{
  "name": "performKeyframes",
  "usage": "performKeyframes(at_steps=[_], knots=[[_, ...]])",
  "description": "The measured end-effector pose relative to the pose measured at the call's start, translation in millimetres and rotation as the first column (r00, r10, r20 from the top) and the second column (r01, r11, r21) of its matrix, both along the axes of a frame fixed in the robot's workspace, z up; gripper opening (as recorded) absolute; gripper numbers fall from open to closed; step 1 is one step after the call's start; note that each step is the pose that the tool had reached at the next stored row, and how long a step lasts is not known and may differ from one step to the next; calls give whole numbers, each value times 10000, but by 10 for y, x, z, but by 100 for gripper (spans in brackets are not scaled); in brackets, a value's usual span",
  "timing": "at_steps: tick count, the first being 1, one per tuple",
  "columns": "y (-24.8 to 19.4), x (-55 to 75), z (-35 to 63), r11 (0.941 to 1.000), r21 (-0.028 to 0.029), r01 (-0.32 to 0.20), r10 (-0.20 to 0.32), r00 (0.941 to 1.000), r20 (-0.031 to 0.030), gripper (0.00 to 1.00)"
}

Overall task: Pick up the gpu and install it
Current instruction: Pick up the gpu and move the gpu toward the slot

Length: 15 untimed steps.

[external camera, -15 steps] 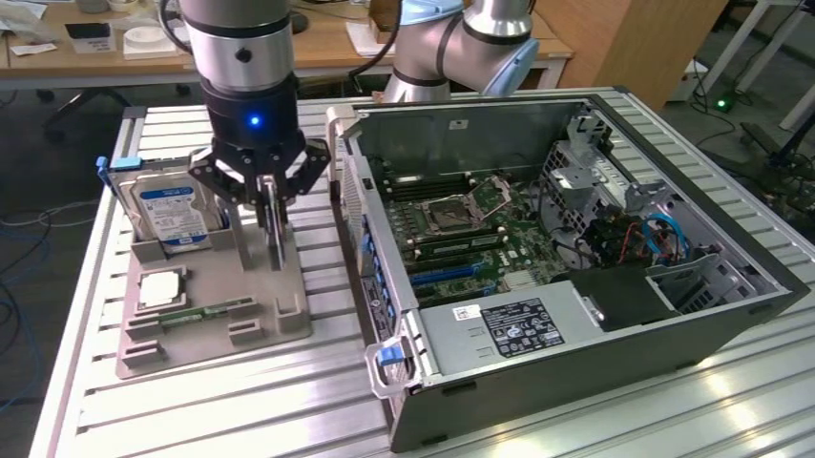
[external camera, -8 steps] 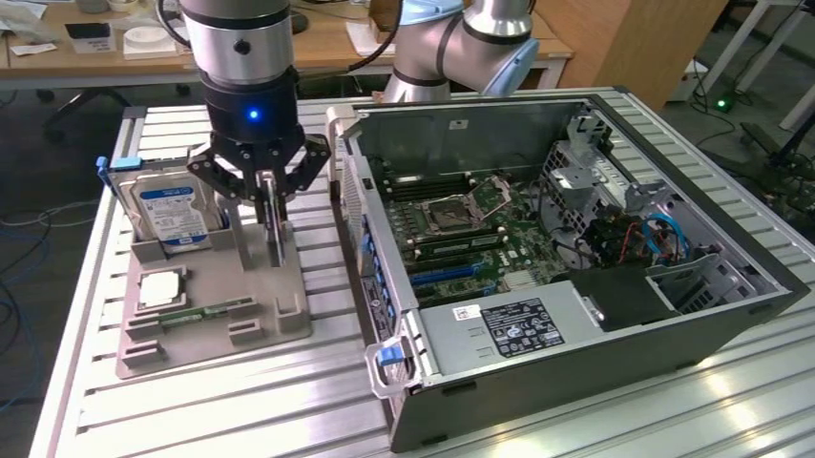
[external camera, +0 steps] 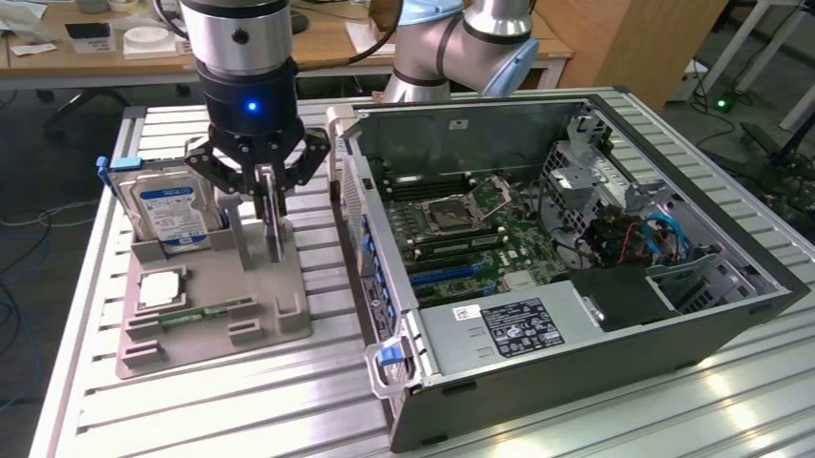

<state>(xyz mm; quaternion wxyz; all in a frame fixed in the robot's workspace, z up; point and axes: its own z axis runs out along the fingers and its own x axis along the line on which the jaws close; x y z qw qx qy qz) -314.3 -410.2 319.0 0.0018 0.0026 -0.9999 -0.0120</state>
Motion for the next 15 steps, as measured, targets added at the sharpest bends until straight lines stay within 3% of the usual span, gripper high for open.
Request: performKeyframes(at_steps=[15], knots=[[-1, 0, 93, 10000, 0, 0, 0, 10000, 0, 28]])
